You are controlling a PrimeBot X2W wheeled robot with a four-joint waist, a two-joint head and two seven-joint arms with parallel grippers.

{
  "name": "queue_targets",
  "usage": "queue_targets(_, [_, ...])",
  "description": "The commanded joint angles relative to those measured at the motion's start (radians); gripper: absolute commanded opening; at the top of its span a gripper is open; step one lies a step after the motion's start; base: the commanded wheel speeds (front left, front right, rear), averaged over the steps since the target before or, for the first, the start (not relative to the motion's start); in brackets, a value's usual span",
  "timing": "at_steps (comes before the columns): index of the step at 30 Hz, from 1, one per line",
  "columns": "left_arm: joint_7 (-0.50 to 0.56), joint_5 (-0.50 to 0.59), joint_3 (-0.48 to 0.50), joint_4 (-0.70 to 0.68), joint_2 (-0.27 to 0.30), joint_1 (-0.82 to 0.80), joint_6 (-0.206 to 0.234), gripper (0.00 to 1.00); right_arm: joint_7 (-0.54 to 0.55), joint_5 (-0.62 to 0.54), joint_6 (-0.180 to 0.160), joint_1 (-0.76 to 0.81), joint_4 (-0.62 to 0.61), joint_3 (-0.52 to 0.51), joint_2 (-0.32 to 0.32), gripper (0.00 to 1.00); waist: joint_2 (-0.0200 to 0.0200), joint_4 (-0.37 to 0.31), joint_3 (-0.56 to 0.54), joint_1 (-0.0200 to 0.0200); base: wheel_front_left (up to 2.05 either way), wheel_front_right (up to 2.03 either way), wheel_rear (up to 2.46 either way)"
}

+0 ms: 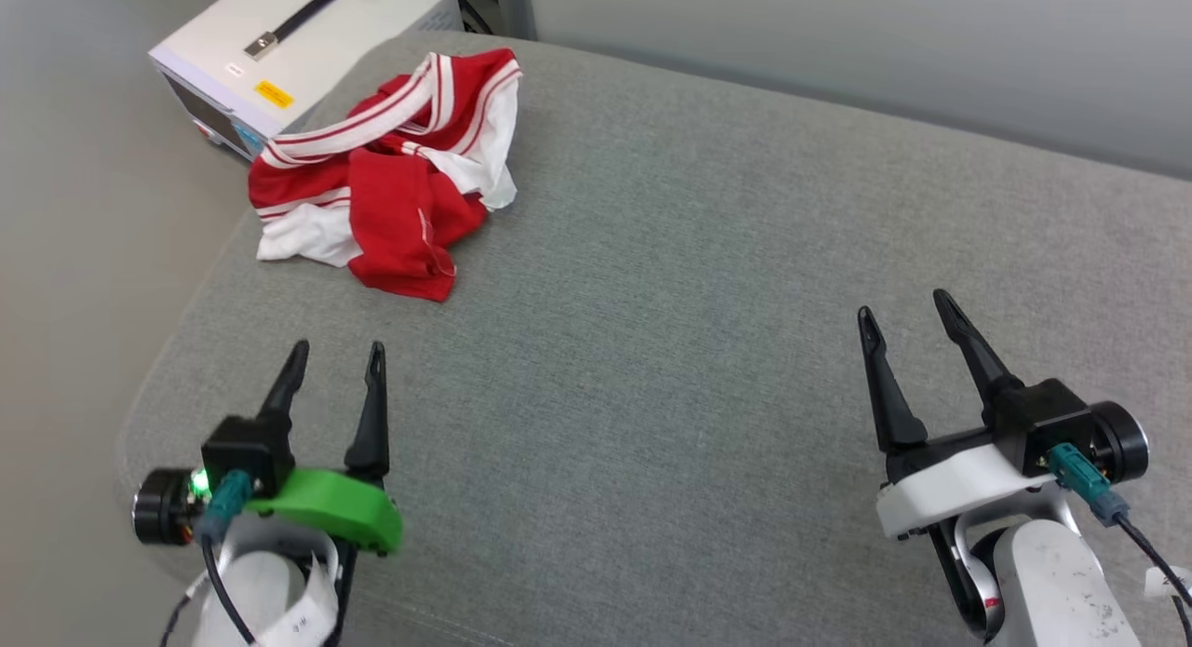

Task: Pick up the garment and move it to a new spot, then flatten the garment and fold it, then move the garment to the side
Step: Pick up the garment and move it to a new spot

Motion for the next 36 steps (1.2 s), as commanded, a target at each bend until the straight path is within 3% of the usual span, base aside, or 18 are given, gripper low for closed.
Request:
queue_targets(1, [-0.006, -0.017, -0.01, 0.031, 0.029, -0.059, -0.009, 1.0, -0.006, -0.01, -0.001, -0.025, -0.008, 0.002, -0.002, 1.0, 0.012, -0.082, 0.094, -0.0001, 0.0, 0.0, 0.0])
queue_targets(7, [0.091, -0.139, -0.138, 0.174, 0.191, -0.304, -0.018, 1.0, -0.006, -0.021, -0.001, -0.072, -0.026, 0.006, -0.002, 1.0, 0.012, -0.16, 0.195, -0.0001, 0.0, 0.0, 0.0])
queue_targets(14, [0.378, -0.402, -0.336, 0.226, 0.457, -0.545, -0.018, 1.0, -0.006, -0.008, -0.001, -0.119, -0.043, 0.004, -0.002, 1.0, 0.012, -0.238, 0.292, -0.0001, 0.0, 0.0, 0.0])
queue_targets(20, [0.624, -0.584, -0.423, 0.246, 0.602, -0.655, -0.018, 1.0, -0.006, 0.009, -0.001, -0.147, -0.049, 0.008, -0.002, 1.0, 0.012, -0.28, 0.344, -0.0001, 0.0, 0.0, 0.0])
queue_targets(26, [0.766, -0.676, -0.447, 0.279, 0.67, -0.697, -0.018, 1.0, -0.006, 0.014, -0.001, -0.168, -0.056, 0.013, -0.002, 1.0, 0.012, -0.304, 0.387, -0.0001, 0.0, 0.0, 0.0])
queue_targets(36, [0.789, -0.74, -0.48, 0.295, 0.669, -0.688, -0.019, 1.0, -0.006, 0.004, -0.001, -0.182, -0.053, 0.008, -0.002, 1.0, 0.012, -0.309, 0.417, -0.0001, 0.0, 0.0, 0.0])
